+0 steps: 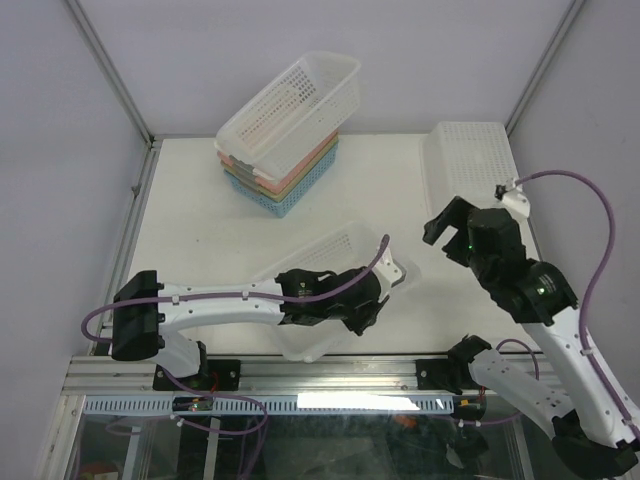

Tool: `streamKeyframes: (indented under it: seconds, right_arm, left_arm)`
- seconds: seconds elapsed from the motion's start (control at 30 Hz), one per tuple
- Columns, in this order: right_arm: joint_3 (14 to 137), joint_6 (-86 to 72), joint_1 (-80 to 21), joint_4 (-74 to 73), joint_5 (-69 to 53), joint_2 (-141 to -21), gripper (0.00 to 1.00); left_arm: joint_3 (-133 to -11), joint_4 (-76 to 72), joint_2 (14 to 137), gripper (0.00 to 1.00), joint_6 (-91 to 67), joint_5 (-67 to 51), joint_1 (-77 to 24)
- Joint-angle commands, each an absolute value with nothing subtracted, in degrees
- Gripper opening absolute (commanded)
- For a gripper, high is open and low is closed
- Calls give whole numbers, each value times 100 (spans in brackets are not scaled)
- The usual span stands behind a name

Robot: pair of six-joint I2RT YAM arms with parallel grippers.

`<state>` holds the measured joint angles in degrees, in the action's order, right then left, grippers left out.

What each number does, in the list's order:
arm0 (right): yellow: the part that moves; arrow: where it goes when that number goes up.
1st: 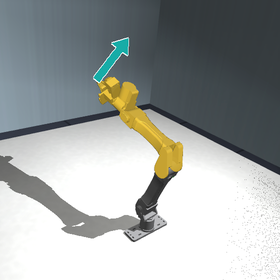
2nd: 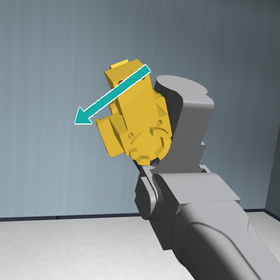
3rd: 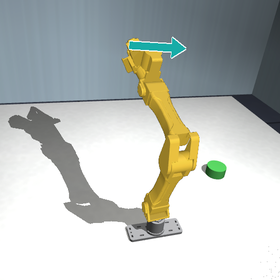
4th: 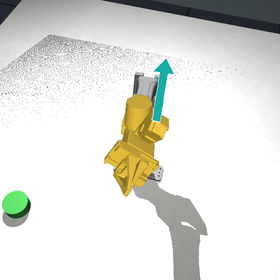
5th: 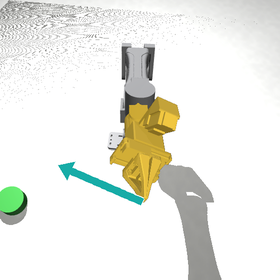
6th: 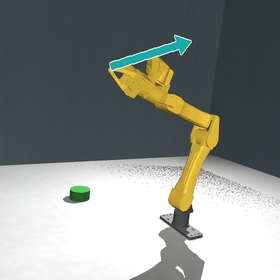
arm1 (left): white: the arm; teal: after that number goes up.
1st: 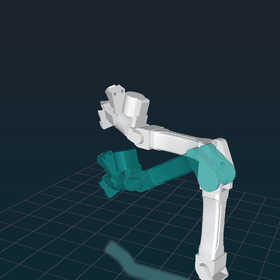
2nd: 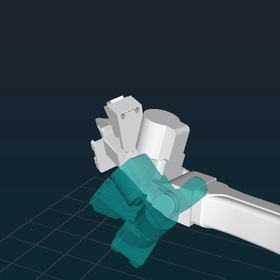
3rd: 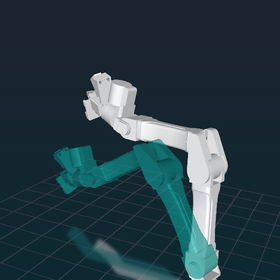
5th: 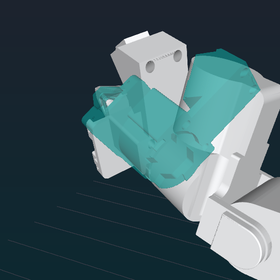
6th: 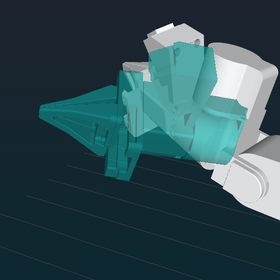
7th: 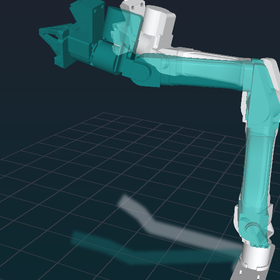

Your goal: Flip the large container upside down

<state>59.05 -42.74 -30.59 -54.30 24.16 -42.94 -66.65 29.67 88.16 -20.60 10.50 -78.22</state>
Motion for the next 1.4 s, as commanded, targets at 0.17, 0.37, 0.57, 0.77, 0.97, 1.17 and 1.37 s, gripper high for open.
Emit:
streamKeyframes:
  seconds: [0.17, 0.37, 0.57, 0.77, 0.97, 1.17, 1.37]
  right_arm:
    - [7831, -3492, -3059, -5427, 4221, -3780, 99]
    - [8187, -3263, -3067, -5400, 4655, -3497, 99]
    - [8339, -3333, -3070, -5674, 4691, -3433, 99]
    - [8351, -3422, -3068, -5867, 4746, -3290, 99]
    - [8404, -3496, -3067, -6054, 4725, -3209, 99]
    - [8345, -3558, -3067, -6135, 4724, -3190, 99]
    - [8219, -3734, -3068, -6308, 4527, -3177, 99]
  left_arm:
    - [-7778, 1786, 8508, 0, -3341, -1685, -6374]
    - [-7835, -587, 8905, 0, -5216, -3507, -5615]
    - [-7612, -3948, 9809, 0, -8128, -4655, -5225]
    - [-7936, -6933, 11393, 0, -10869, -5187, -5192]
    - [-8481, -6874, 12232, 0, -11034, -5547, -5183]
    - [-8867, -6371, 12713, 0, -10583, -5738, -5143]
    - [-9774, -5996, 13629, 0, -10363, -6077, -5071]
